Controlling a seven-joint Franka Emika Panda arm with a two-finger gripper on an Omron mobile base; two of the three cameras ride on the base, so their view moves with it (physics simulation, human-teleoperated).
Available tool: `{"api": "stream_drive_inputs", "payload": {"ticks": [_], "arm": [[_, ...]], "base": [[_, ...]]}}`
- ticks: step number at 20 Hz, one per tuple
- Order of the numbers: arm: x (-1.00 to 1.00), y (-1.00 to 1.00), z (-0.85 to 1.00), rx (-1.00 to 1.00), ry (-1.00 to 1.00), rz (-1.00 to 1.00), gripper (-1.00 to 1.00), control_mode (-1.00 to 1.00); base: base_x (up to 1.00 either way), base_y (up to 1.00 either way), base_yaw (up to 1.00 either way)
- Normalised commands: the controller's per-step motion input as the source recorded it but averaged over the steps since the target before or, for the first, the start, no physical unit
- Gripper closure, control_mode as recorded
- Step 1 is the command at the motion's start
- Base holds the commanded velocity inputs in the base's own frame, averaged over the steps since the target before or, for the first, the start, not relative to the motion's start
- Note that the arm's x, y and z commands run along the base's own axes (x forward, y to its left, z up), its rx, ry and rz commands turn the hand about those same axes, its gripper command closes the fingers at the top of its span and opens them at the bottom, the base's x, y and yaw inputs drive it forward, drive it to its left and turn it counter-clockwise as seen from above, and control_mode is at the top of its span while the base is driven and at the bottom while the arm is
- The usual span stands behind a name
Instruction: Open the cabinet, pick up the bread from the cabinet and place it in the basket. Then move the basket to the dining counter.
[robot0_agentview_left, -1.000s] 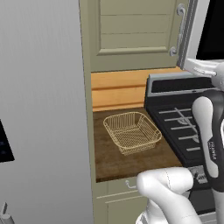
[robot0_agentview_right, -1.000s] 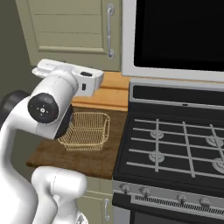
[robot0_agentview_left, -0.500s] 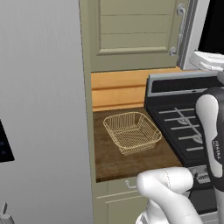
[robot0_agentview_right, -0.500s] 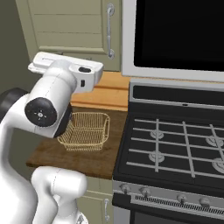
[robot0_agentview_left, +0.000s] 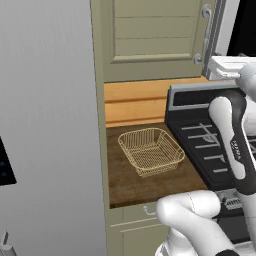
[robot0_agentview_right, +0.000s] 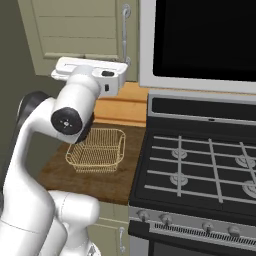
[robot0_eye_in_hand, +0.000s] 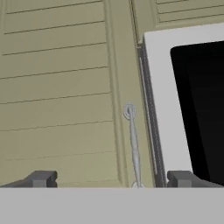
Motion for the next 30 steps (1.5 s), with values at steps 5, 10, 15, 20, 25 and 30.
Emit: {"api": "stream_drive_inputs", "payload": {"ticks": [5,10,15,20,25,30], "arm": [[0.76,-0.29,-0.01,0.00,-0.03,0.03,-1.00,-1.00],[0.45,-0.15,0.00,0.00,-0.06,0.17,-1.00,-1.00],[0.43,-0.20,0.00,0.00,-0.02,0.03,-1.00,-1.00],[0.43,-0.03,0.00,0.00,-0.04,0.00,-1.00,-1.00],[0.42,0.00,0.00,0.00,-0.01,0.00,-1.00,-1.00],[0.31,0.00,0.03,0.00,0.00,0.00,-1.00,-1.00]], "base": [[0.00,0.00,0.00],[0.00,0.00,0.00],[0.00,0.00,0.00],[0.00,0.00,0.00],[0.00,0.00,0.00],[0.00,0.00,0.00]]}}
